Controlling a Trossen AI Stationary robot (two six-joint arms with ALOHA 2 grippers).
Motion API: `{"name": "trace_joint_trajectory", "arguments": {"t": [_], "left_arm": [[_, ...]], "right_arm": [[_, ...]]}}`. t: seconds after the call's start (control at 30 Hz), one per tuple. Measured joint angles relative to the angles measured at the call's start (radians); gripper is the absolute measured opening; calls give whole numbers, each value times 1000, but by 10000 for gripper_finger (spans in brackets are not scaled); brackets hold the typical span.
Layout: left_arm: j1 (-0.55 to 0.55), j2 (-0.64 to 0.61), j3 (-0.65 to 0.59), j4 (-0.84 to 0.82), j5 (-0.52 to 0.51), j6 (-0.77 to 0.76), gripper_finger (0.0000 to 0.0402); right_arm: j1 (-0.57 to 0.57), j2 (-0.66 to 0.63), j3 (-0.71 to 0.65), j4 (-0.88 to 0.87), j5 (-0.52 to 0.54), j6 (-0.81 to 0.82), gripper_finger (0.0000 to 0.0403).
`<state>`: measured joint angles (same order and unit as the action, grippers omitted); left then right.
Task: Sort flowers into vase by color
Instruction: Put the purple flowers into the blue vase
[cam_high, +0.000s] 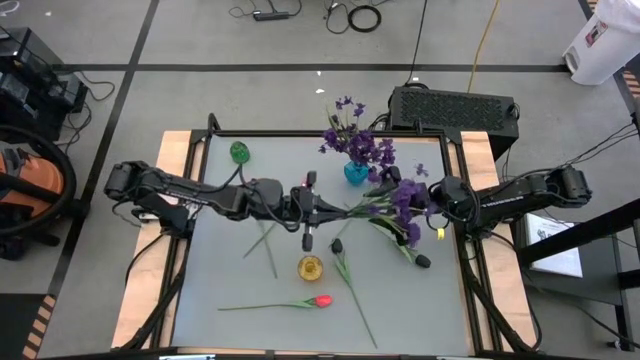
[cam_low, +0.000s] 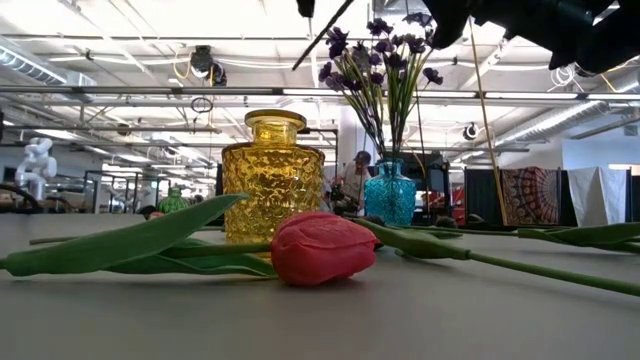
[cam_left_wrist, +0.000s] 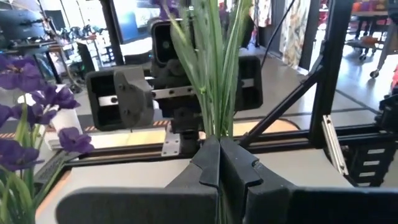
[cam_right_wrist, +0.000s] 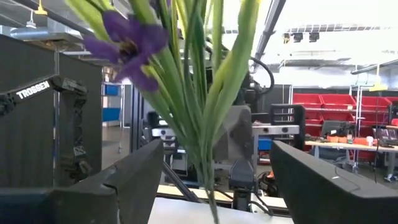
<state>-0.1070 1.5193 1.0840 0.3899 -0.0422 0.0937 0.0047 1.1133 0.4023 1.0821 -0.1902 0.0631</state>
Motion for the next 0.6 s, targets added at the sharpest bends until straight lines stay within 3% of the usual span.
{"name": "trace_joint_trajectory", "arguments": {"t": [0.6], "left_arm": [[87, 62, 0, 111, 79, -1, 2]], "right_arm": [[0, 7, 54, -27, 39, -9, 286]]}}
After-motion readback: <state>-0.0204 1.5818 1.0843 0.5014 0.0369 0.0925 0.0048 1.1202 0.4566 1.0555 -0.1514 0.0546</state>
